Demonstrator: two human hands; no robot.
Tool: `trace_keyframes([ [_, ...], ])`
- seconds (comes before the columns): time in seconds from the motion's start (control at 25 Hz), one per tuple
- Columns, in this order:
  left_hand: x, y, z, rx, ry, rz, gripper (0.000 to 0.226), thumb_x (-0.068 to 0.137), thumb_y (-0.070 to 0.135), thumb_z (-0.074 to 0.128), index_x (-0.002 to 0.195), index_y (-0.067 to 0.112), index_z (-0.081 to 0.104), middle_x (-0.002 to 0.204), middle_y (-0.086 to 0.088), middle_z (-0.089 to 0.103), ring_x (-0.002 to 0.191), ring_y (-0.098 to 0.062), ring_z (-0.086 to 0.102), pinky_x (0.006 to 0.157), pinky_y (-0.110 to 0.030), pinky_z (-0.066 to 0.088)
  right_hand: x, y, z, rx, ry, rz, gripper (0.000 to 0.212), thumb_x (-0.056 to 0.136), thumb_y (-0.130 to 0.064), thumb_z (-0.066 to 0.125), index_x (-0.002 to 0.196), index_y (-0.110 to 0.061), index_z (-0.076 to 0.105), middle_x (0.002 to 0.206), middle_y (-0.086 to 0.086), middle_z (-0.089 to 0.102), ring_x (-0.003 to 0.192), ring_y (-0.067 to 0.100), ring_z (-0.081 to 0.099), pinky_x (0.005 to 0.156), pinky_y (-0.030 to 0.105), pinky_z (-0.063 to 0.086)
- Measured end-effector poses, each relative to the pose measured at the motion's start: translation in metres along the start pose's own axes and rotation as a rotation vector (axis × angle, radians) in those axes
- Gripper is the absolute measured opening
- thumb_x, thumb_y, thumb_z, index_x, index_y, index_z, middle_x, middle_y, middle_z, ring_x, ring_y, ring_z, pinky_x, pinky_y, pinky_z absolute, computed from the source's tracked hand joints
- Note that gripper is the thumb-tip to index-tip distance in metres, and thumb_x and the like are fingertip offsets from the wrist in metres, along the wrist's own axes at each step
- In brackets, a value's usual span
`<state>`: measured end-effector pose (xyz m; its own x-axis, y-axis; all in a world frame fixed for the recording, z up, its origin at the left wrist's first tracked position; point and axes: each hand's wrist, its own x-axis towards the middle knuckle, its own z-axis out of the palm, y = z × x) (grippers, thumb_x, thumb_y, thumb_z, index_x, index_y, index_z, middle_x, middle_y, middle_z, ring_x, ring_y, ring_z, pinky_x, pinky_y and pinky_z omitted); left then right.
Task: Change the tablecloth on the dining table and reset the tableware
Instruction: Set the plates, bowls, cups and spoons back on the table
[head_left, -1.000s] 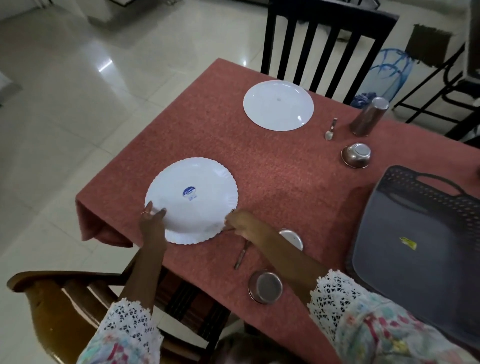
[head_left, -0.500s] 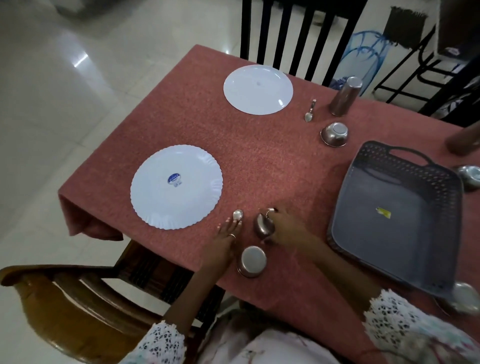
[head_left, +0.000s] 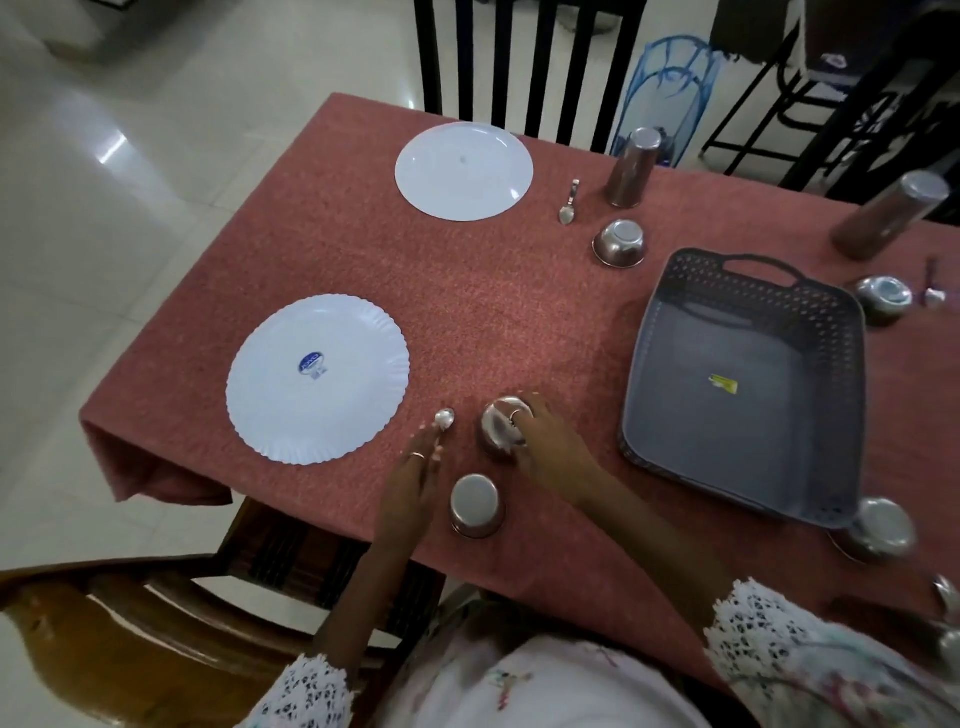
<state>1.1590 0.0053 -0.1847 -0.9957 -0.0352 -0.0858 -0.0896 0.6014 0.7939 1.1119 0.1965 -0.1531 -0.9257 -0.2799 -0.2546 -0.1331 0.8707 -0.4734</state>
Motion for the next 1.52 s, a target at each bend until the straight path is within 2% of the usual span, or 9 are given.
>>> trace_keyframes([
  [0.08, -0.020, 0.031, -0.014, -0.198, 0.081, -0.018, 0.036, 0.097, 0.032, 0.042, 0.132, 0.023, 0.047, 0.135, 0.006, 0.051, 0.123, 0.008, 0.046, 0.103, -0.016, 0.038, -0.021, 0.006, 0.001, 0.092, 0.090, 0.007, 0.054, 0.088, -0.013, 0.058, 0.139, -0.013, 0.041, 0.146, 0.010, 0.034, 0.134, 0.025, 0.034, 0.109, 0.032, 0.031],
  [0.24, -0.045, 0.077, -0.010, -0.126, 0.087, 0.239, 0.048, 0.091, 0.051, 0.045, 0.127, 0.020, 0.056, 0.136, -0.004, 0.053, 0.129, -0.013, 0.047, 0.105, -0.029, 0.039, -0.061, 0.024, 0.004, 0.224, 0.170, 0.046, 0.049, 0.084, -0.018, 0.059, 0.132, -0.011, 0.052, 0.135, 0.014, 0.048, 0.128, 0.026, 0.044, 0.111, 0.029, 0.032],
  [0.4, -0.027, 0.132, 0.041, 0.015, 0.028, 0.625, 0.036, 0.096, 0.031, 0.044, 0.115, 0.007, 0.064, 0.119, 0.004, 0.058, 0.123, -0.006, 0.045, 0.109, -0.019, 0.031, -0.087, 0.046, -0.017, 0.349, 0.264, 0.121, 0.046, 0.084, -0.023, 0.045, 0.126, -0.009, 0.057, 0.127, 0.015, 0.055, 0.119, 0.028, 0.053, 0.105, 0.028, 0.037],
  [0.56, -0.006, 0.175, 0.115, -0.075, -0.142, 0.676, 0.030, 0.091, 0.018, 0.048, 0.108, 0.003, 0.068, 0.112, -0.007, 0.066, 0.111, -0.018, 0.055, 0.100, -0.032, 0.041, -0.107, 0.089, -0.057, 0.380, 0.407, 0.217, 0.046, 0.078, -0.018, 0.045, 0.117, 0.000, 0.061, 0.117, 0.019, 0.060, 0.111, 0.035, 0.057, 0.098, 0.025, 0.036],
  [0.8, -0.013, 0.254, 0.225, 0.025, -0.350, 0.837, 0.030, 0.083, 0.019, 0.049, 0.097, 0.002, 0.070, 0.097, -0.014, 0.071, 0.104, -0.021, 0.055, 0.090, -0.027, 0.039, -0.199, 0.216, -0.131, 0.398, 0.720, 0.672, 0.026, 0.084, -0.009, 0.057, 0.107, -0.005, 0.069, 0.109, 0.017, 0.067, 0.100, 0.029, 0.064, 0.087, 0.029, 0.043],
  [0.96, -0.031, 0.286, 0.301, 0.265, -0.707, 0.918, 0.046, 0.079, 0.030, 0.042, 0.106, 0.004, 0.069, 0.103, -0.017, 0.070, 0.104, -0.035, 0.064, 0.087, -0.038, 0.052, -0.279, 0.306, -0.118, 0.375, 0.468, 1.146, 0.037, 0.080, -0.017, 0.068, 0.116, -0.012, 0.064, 0.116, 0.013, 0.066, 0.109, 0.029, 0.060, 0.090, 0.030, 0.044],
  [1.08, -0.044, 0.305, 0.337, 0.417, -0.859, 0.960, 0.049, 0.086, 0.030, 0.042, 0.125, 0.006, 0.059, 0.126, -0.017, 0.060, 0.125, -0.036, 0.050, 0.105, -0.046, 0.039, -0.297, 0.319, -0.083, 0.411, 0.274, 1.090, 0.043, 0.076, -0.020, 0.073, 0.117, -0.014, 0.061, 0.113, 0.011, 0.062, 0.107, 0.029, 0.059, 0.083, 0.029, 0.043],
  [1.2, -0.046, 0.311, 0.356, 0.609, -0.948, 0.943, 0.058, 0.094, 0.025, 0.048, 0.147, 0.016, 0.028, 0.155, -0.011, 0.023, 0.146, -0.026, 0.013, 0.118, -0.039, 0.010, -0.300, 0.320, -0.061, 0.334, 0.276, 1.012, 0.035, 0.077, -0.010, 0.067, 0.111, -0.010, 0.059, 0.110, 0.009, 0.059, 0.102, 0.028, 0.059, 0.080, 0.033, 0.044],
  [1.52, -0.048, 0.308, 0.379, 0.790, -1.009, 0.907, 0.067, 0.092, 0.020, 0.049, 0.150, 0.018, 0.015, 0.158, -0.011, 0.010, 0.146, -0.028, 0.004, 0.118, -0.042, 0.008, -0.305, 0.326, -0.051, 0.283, 0.426, 0.896, 0.020, 0.090, -0.016, 0.051, 0.104, -0.006, 0.061, 0.101, 0.007, 0.057, 0.090, 0.024, 0.059, 0.069, 0.032, 0.040],
])
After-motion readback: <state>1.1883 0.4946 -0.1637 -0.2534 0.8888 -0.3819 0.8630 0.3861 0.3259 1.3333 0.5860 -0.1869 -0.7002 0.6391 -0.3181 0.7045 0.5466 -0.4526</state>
